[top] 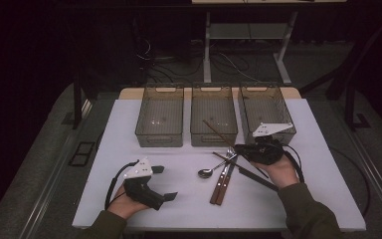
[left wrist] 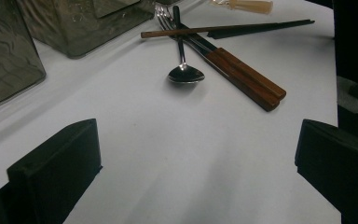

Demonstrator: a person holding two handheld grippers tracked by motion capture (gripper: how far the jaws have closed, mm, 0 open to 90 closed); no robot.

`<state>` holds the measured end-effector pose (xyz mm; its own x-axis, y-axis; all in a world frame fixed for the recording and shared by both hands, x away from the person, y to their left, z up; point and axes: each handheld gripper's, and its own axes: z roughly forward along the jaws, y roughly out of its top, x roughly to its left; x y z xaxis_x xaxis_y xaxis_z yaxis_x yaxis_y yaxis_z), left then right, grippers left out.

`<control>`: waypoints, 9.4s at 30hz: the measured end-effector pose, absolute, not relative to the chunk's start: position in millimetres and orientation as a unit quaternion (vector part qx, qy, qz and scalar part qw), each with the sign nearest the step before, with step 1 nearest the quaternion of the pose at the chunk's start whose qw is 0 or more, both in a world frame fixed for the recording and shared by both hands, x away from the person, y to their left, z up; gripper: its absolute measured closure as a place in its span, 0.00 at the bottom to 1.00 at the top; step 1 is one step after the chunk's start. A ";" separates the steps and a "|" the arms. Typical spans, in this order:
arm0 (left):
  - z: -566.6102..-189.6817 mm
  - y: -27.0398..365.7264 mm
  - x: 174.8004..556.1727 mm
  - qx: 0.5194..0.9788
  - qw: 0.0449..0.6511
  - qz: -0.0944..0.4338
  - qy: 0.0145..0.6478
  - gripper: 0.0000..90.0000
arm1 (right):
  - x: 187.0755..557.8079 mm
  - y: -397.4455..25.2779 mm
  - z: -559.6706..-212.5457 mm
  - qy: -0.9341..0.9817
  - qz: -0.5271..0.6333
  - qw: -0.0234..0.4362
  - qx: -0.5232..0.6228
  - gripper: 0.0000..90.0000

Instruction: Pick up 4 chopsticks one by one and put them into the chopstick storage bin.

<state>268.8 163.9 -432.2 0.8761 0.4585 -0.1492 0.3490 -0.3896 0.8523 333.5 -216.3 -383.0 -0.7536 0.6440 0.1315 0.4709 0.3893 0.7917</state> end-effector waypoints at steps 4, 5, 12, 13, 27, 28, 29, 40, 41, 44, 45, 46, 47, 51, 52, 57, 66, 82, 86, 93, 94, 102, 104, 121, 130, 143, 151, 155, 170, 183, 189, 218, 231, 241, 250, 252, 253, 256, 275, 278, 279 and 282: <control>-432.4 163.1 268.9 0.832 0.496 0.054 0.240 0.00 | 339.5 -207.4 -379.4 0.822 0.442 0.098 0.345 0.94; -432.4 163.1 268.9 0.832 0.496 0.054 0.241 0.00 | 339.5 -207.4 -379.4 0.822 0.442 0.098 0.345 0.94; -432.4 163.1 268.8 0.832 0.497 0.052 0.240 0.00 | 349.5 -195.4 -372.0 0.820 0.445 0.100 0.346 0.94; -432.4 163.3 269.0 0.833 0.497 0.052 0.239 0.00 | 350.7 -193.6 -370.9 0.819 0.444 0.099 0.350 0.94; -433.0 161.3 268.3 0.834 0.496 0.050 0.236 0.00 | 371.9 -166.9 -358.5 0.799 0.466 0.101 0.366 0.94; -433.0 161.2 268.2 0.835 0.496 0.050 0.235 0.00 | 374.3 -165.2 -357.6 0.797 0.469 0.102 0.368 0.94; -433.1 161.1 268.2 0.835 0.495 0.050 0.235 0.00 | 374.3 -165.2 -357.6 0.797 0.469 0.102 0.368 0.94; -432.5 161.1 267.8 0.833 0.498 0.048 0.235 0.00 | 393.5 -148.0 -348.2 0.782 0.483 0.103 0.381 0.94; -432.5 160.9 267.7 0.833 0.499 0.049 0.235 0.00 | 395.3 -146.3 -347.9 0.781 0.484 0.104 0.381 0.94; -432.4 160.8 267.6 0.834 0.497 0.049 0.234 0.00 | 399.4 -140.7 -346.7 0.780 0.484 0.104 0.384 0.94; -432.4 160.7 267.7 0.835 0.497 0.049 0.233 0.00 | 401.4 -139.0 -346.6 0.780 0.484 0.107 0.381 0.94; -432.4 160.5 267.7 0.834 0.497 0.049 0.234 0.00 | 404.3 -134.6 -346.1 0.779 0.485 0.106 0.384 0.94; -432.4 160.5 267.8 0.835 0.496 0.049 0.233 0.00 | 404.3 -134.6 -346.1 0.779 0.485 0.106 0.384 0.94; -432.3 160.8 267.8 0.834 0.497 0.049 0.234 0.00 | 411.3 -126.2 -344.6 0.775 0.490 0.105 0.385 0.94; -432.2 161.0 268.0 0.834 0.498 0.049 0.234 0.00 | 412.7 -123.9 -343.7 0.775 0.490 0.104 0.385 0.94; -432.0 160.6 268.0 0.835 0.497 0.051 0.230 0.00 | 421.9 -109.5 -337.8 0.772 0.493 0.111 0.386 0.94; -432.5 160.9 268.6 0.836 0.495 0.049 0.231 0.00 | 437.1 -84.1 -333.7 0.769 0.499 0.117 0.382 0.94; -431.3 163.8 269.7 0.832 0.502 0.048 0.230 0.00 | 466.1 -28.5 -345.1 0.767 0.498 0.114 0.388 0.94; -431.4 163.8 269.7 0.833 0.502 0.045 0.230 0.00 | 470.6 -16.5 -347.5 0.770 0.494 0.113 0.389 0.94; -431.6 163.6 270.2 0.833 0.501 0.047 0.230 0.00 | 477.8 1.6 -350.9 0.771 0.491 0.111 0.390 0.94; -431.6 163.6 270.3 0.832 0.502 0.046 0.230 0.00 | 478.6 4.4 -351.5 0.772 0.490 0.110 0.389 0.94; -431.5 163.3 269.8 0.831 0.504 0.042 0.232 0.00 | 488.1 19.5 -368.6 0.776 0.474 0.107 0.403 0.94; -431.4 163.2 269.7 0.831 0.504 0.041 0.232 0.00 | 488.9 20.1 -371.2 0.777 0.470 0.108 0.405 0.94; -431.1 162.7 270.0 0.832 0.504 0.041 0.230 0.00 | 488.4 18.1 -378.1 0.801 0.416 0.100 0.420 0.62; -431.9 162.1 271.0 0.833 0.503 0.043 0.228 0.00 | 472.4 0.2 -358.6 0.810 0.431 0.103 0.384 0.49; -435.3 163.7 275.6 0.828 0.506 0.046 0.239 0.00 | 447.1 -49.4 -348.2 0.817 0.449 0.084 0.352 0.40; -436.1 164.5 276.0 0.829 0.503 0.049 0.239 0.00 | 434.7 -82.3 -347.7 0.816 0.457 0.082 0.344 0.34; -436.1 165.1 275.6 0.827 0.505 0.049 0.241 0.00 | 428.2 -94.9 -346.2 0.818 0.460 0.085 0.335 0.30; -435.4 165.6 274.7 0.827 0.505 0.046 0.244 0.00 | 401.2 -137.0 -349.6 0.827 0.457 0.086 0.315 0.21; -435.7 164.6 274.3 0.826 0.504 0.048 0.246 0.00 | 380.5 -175.0 -355.6 0.823 0.460 0.093 0.320 0.21; -435.5 164.1 273.8 0.826 0.505 0.047 0.245 0.00 | 372.6 -191.6 -363.3 0.817 0.462 0.099 0.330 0.23; -434.4 164.2 271.4 0.831 0.497 0.054 0.242 0.00 | 324.6 -256.2 -393.4 0.841 0.418 0.082 0.334 0.73; -434.7 163.2 271.3 0.834 0.494 0.056 0.240 0.00 | 311.6 -279.7 -415.3 0.856 0.381 0.071 0.342 0.86; -434.4 162.5 270.5 0.835 0.493 0.056 0.237 0.00 | 311.5 -277.1 -426.5 0.872 0.353 0.057 0.334 0.91; -434.6 162.0 270.4 0.836 0.491 0.056 0.237 0.00 | 313.1 -273.2 -432.2 0.881 0.339 0.052 0.326 0.90; -434.7 161.8 270.4 0.836 0.492 0.056 0.236 0.00 | 313.1 -272.1 -432.9 0.882 0.334 0.050 0.328 0.90; -434.7 161.8 270.4 0.836 0.492 0.056 0.236 0.00 | 313.4 -271.9 -433.4 0.883 0.333 0.051 0.327 0.90; -434.8 161.7 270.3 0.836 0.491 0.055 0.237 0.00 | 313.4 -270.8 -434.2 0.884 0.331 0.051 0.326 0.90; -434.9 161.4 270.3 0.838 0.489 0.056 0.236 0.00 | 315.7 -270.5 -437.0 0.885 0.325 0.052 0.328 0.90; -435.1 161.1 270.0 0.838 0.488 0.056 0.236 0.00 | 316.3 -270.5 -437.5 0.886 0.323 0.052 0.328 0.90; -435.0 161.1 270.1 0.838 0.488 0.056 0.236 0.00 | 316.6 -270.6 -437.7 0.887 0.322 0.053 0.327 0.90; -435.1 161.1 270.1 0.838 0.488 0.056 0.236 0.00 | 317.6 -270.9 -438.8 0.887 0.322 0.054 0.327 0.90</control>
<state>270.1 161.1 -435.1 0.8822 0.4506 -0.1368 0.3411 -0.4113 0.8453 317.6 -270.9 -438.8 -0.7798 0.6152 0.1158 0.5461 0.5782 0.6062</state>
